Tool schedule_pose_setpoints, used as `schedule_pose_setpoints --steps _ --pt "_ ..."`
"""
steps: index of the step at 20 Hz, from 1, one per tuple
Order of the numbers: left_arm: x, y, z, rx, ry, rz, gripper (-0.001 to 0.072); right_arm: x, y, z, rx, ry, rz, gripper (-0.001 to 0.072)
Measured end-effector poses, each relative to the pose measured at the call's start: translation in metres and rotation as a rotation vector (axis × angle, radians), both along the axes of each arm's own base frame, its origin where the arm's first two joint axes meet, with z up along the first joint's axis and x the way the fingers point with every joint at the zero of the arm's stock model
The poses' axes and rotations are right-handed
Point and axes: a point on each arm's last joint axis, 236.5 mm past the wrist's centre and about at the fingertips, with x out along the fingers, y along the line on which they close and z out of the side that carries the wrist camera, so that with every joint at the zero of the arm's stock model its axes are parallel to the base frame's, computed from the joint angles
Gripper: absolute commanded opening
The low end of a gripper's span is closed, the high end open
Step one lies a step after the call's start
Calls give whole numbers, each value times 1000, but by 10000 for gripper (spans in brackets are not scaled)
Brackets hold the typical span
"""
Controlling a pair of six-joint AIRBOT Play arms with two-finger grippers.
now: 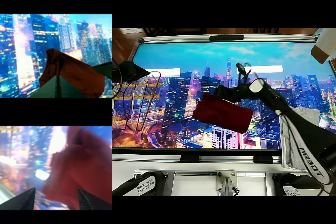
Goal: Fold the shirts.
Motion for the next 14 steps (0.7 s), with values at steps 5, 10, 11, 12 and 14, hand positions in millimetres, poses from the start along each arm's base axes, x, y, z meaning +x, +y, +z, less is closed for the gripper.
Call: schedule_pose_setpoints --steps 5,10,11,12,14 --pt "-1 1 0 7 -3 -5 32 -40 -154 -39 -371 235 -33 625" --pt "0 1 -1 13 -5 -12 32 -100 -177 -100 -335 483 -117 625" --pt "0 1 -1 13 -4 -12 32 -102 -172 -107 -311 488 -137 625" --pt "0 1 -1 13 -5 -12 32 -101 -166 -114 -286 482 -162 625" --pt "0 1 -2 12 -3 -12 32 -98 -156 -122 -255 463 -194 625"
